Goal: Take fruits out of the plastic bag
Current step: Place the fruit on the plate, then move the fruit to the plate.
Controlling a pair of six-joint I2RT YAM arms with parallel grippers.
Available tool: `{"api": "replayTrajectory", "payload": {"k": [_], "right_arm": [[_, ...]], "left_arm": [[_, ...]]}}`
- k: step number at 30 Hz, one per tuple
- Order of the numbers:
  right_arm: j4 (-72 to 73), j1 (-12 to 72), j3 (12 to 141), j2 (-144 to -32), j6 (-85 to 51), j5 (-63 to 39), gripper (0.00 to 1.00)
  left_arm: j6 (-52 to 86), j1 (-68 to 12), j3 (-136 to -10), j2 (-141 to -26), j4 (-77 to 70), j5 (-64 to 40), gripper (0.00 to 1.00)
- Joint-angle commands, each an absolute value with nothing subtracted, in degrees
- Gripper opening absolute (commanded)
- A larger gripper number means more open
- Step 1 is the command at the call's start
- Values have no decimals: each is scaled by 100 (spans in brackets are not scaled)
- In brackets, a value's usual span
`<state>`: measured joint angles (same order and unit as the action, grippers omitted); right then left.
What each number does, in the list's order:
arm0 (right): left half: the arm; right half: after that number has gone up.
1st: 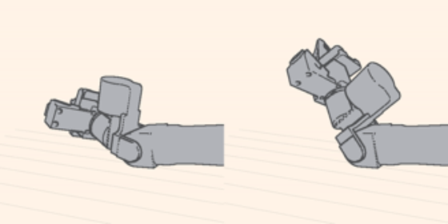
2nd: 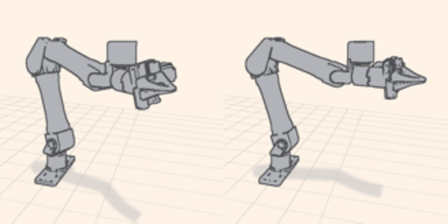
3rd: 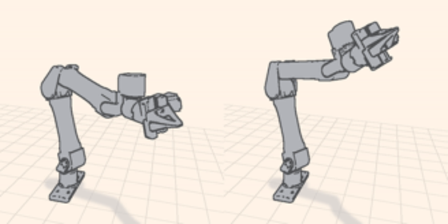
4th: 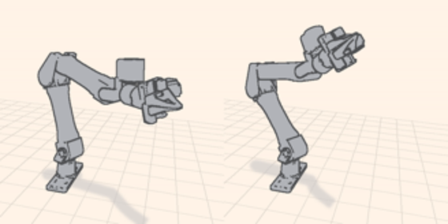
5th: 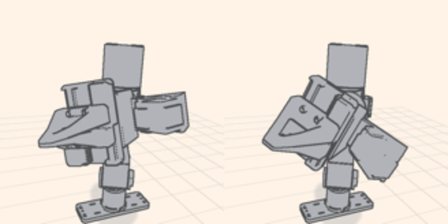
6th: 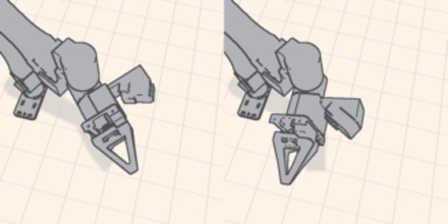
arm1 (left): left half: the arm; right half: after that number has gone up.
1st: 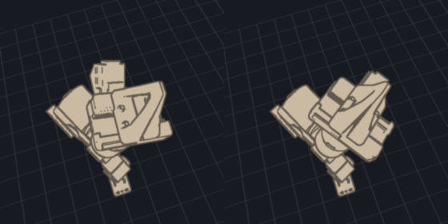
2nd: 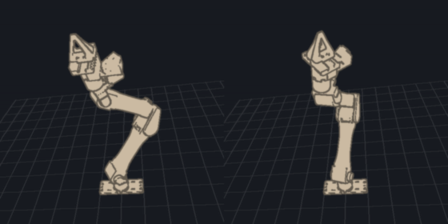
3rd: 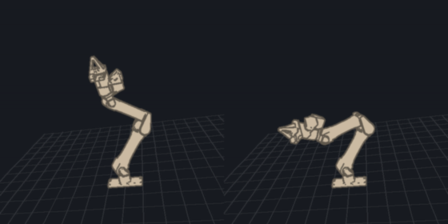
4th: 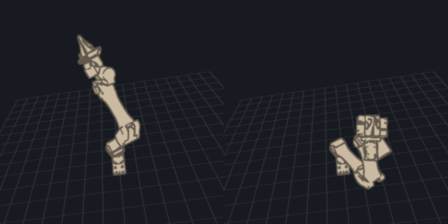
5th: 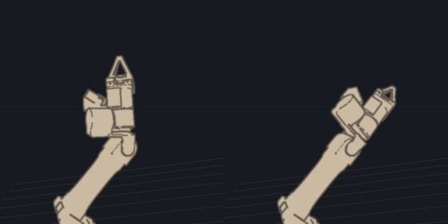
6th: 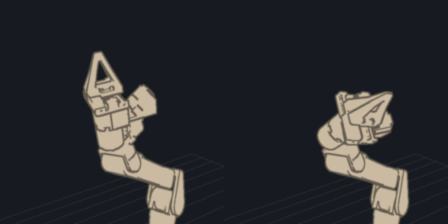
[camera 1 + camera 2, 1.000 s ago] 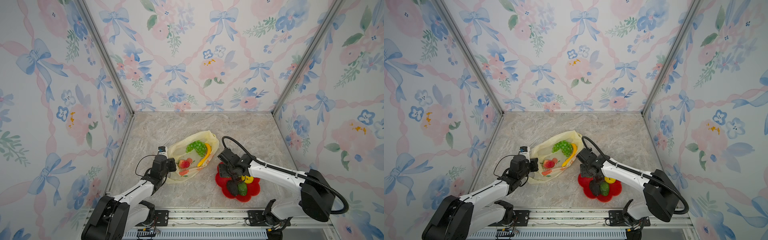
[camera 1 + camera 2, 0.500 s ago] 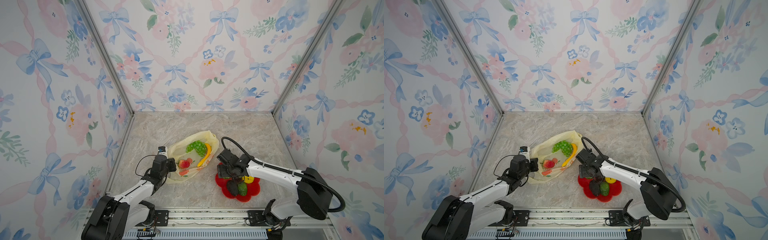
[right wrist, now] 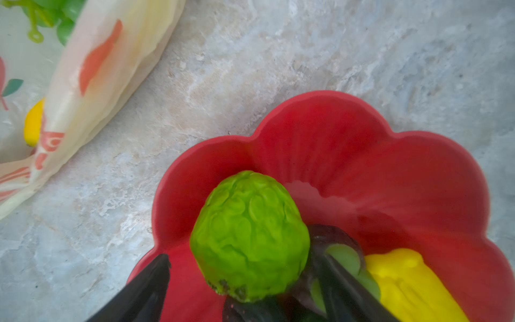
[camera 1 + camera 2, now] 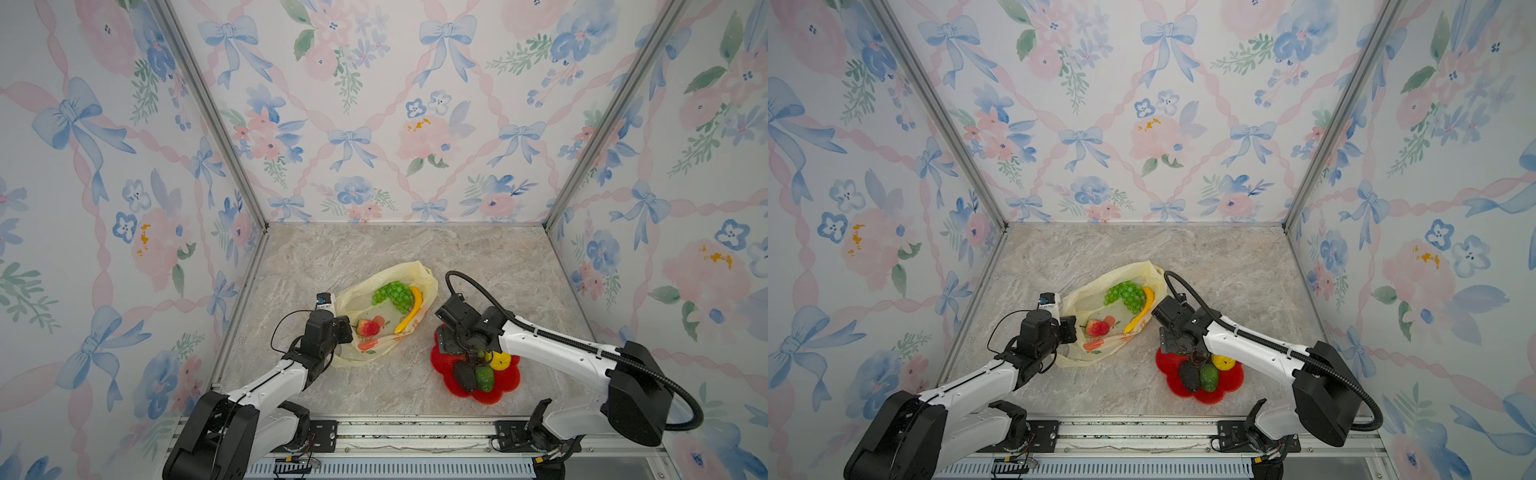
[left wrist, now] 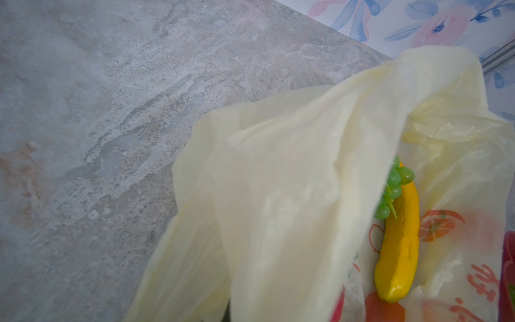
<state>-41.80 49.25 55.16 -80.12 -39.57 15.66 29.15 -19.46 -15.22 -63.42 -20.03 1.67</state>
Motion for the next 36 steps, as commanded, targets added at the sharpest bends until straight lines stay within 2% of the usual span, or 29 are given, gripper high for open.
{"api": "replayTrajectory", "payload": {"k": [1, 6, 15, 36], "right_arm": [[-4491, 5016, 5781, -7885, -3940, 1807, 79], [-4379, 5067, 5909, -8173, -3885, 1656, 72], [-4621, 5252, 5987, -8491, -3902, 1545, 66], [-5187, 5423, 6652, -8093, -3907, 1749, 67]], "left_arm": [[2953, -1962, -1539, -6285, -1976, 257, 4], [2957, -1962, -1542, -6278, -1975, 250, 4], [2953, -1962, -1572, -6319, -1965, 122, 4], [2849, -2162, -1618, -6191, -1889, 190, 3]]}}
